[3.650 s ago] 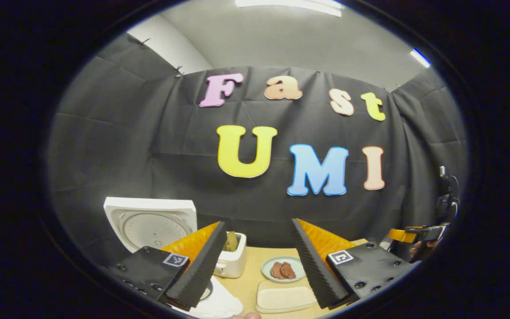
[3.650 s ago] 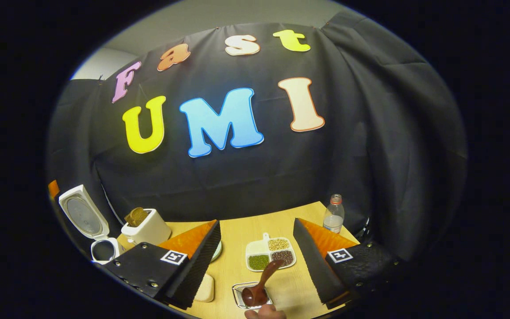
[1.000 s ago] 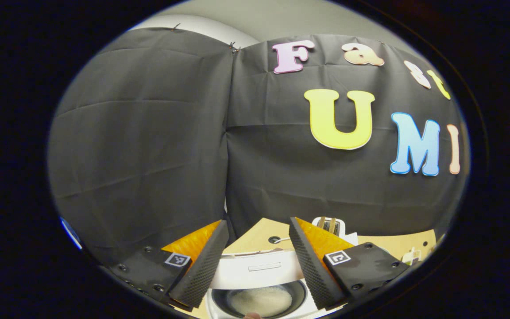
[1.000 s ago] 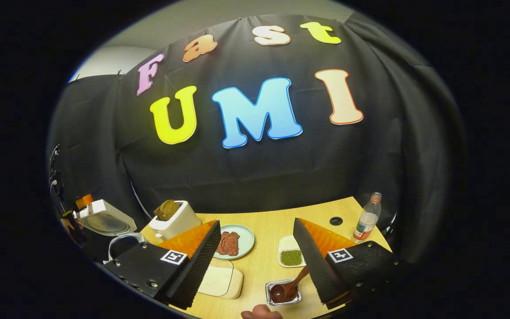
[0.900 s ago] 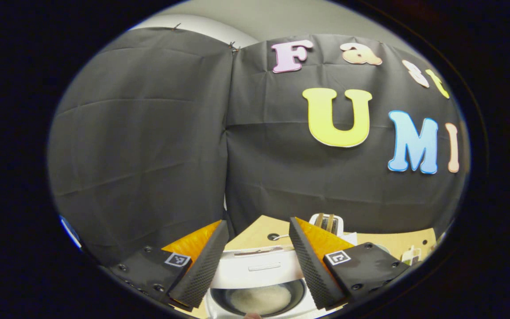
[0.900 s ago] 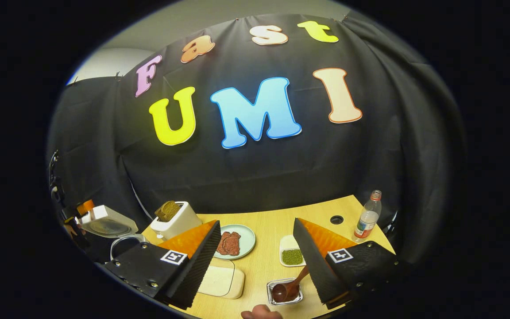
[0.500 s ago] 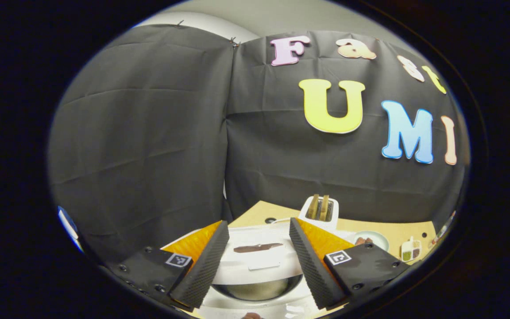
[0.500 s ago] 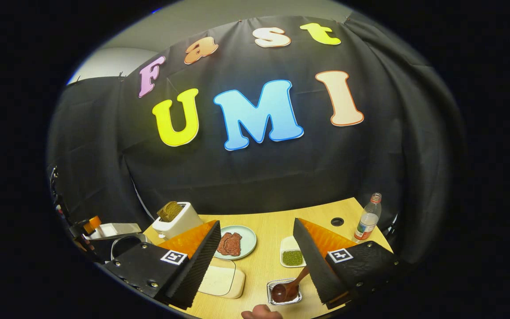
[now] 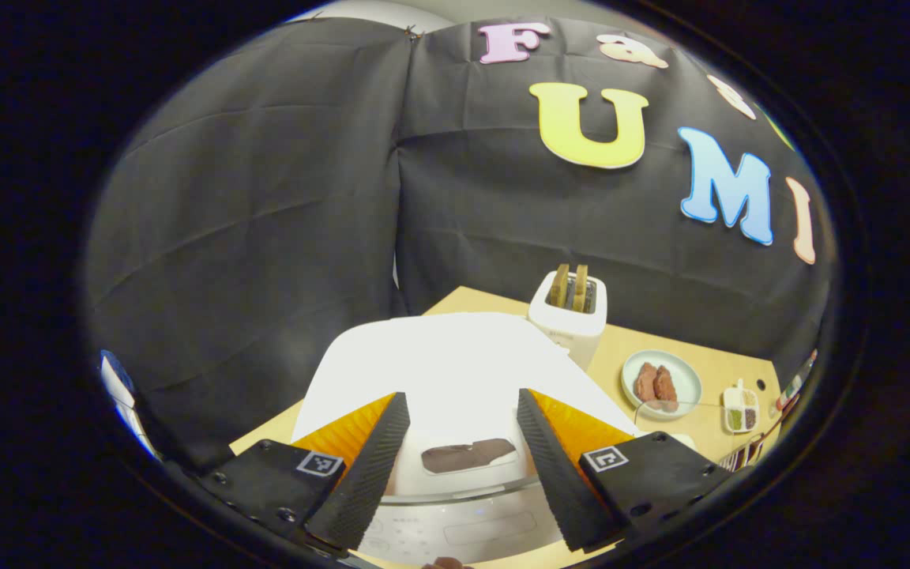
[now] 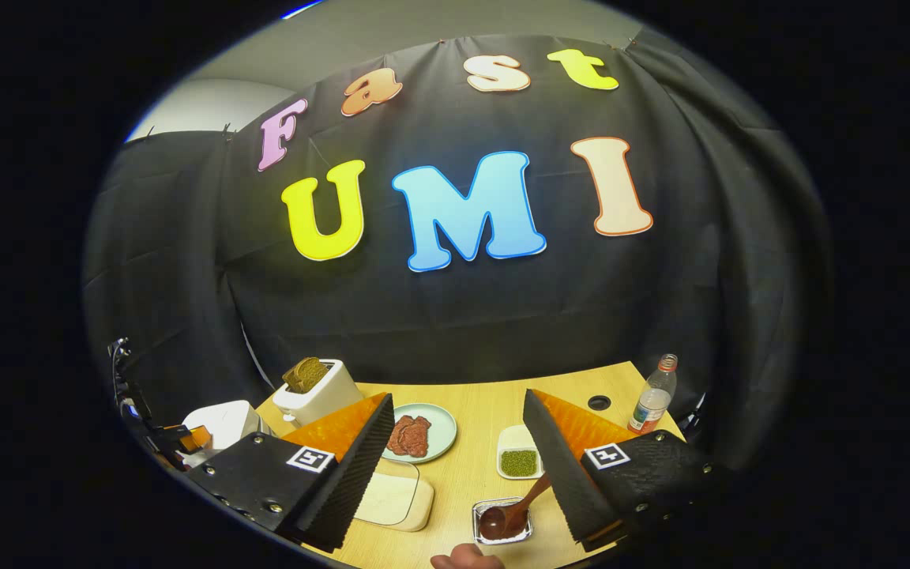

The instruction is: Close the left gripper, press the button to open the rice cooker; take a wooden spoon from the chopstick holder with the right hand, scoop a spoonful of rice and pour it into the rice cooker, then put the wooden spoon back into the chopstick holder.

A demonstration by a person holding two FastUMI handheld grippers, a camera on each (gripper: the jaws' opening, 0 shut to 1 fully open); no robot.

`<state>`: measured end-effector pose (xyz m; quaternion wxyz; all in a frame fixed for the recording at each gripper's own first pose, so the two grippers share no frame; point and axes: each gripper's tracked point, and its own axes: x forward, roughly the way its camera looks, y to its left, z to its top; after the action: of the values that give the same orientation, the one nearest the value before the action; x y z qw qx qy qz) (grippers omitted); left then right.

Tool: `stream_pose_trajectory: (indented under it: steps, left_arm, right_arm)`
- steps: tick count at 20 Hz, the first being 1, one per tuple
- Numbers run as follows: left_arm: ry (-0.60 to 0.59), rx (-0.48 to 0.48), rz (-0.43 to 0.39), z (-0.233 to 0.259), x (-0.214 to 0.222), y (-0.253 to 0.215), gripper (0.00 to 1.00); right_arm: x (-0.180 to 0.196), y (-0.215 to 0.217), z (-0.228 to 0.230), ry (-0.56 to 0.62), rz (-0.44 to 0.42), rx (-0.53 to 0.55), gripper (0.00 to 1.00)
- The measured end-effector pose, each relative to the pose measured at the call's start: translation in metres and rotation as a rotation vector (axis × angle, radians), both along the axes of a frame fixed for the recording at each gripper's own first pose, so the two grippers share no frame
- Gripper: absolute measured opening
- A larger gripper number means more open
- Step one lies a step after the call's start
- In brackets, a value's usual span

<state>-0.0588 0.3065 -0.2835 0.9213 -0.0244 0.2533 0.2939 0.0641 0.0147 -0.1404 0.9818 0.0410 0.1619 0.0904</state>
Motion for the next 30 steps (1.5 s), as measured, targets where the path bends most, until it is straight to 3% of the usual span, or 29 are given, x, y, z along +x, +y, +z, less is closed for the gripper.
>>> stream_pose_trajectory:
  steps: [5,6,11,12,15,18,22,25,29,30]
  left_arm:
    - [0.036,0.009,-0.024,-0.007,-0.001,-0.001,0.95]
    - [0.035,0.004,-0.024,-0.008,-0.001,0.000,1.00]
    - [0.089,-0.040,-0.034,-0.015,-0.003,-0.001,1.00]
    - [0.108,-0.061,-0.040,-0.016,-0.002,-0.002,0.95]
    - [0.126,-0.069,-0.066,-0.015,-0.002,-0.001,1.00]
    - [0.079,-0.071,-0.064,-0.008,0.002,-0.001,0.98]
    - [-0.024,-0.186,-0.049,0.010,0.008,-0.021,1.00]
    - [-0.108,-0.081,-0.116,0.051,0.022,-0.034,0.99]
    - [-0.267,-0.020,-0.323,0.123,0.057,-0.116,0.96]
    - [-0.309,0.015,-0.363,0.144,0.064,-0.135,1.00]
  right_arm:
    - [0.000,-0.008,-0.003,0.014,-0.027,0.005,1.00]
    - [0.001,-0.009,-0.003,0.014,-0.030,0.004,1.00]
    - [0.001,-0.001,-0.007,0.021,-0.013,0.005,1.00]
    - [0.002,0.002,-0.007,0.023,-0.008,0.009,1.00]
    - [0.001,0.011,-0.008,0.027,0.006,0.028,1.00]
    - [0.000,0.014,-0.007,0.018,0.019,0.026,1.00]
    - [-0.001,0.008,0.001,-0.008,0.013,0.010,1.00]
    - [-0.003,0.006,0.003,0.002,0.009,0.010,0.99]
    - [-0.004,0.001,0.028,-0.075,0.001,-0.002,0.99]
    - [-0.004,0.000,0.036,-0.104,-0.006,-0.007,0.99]
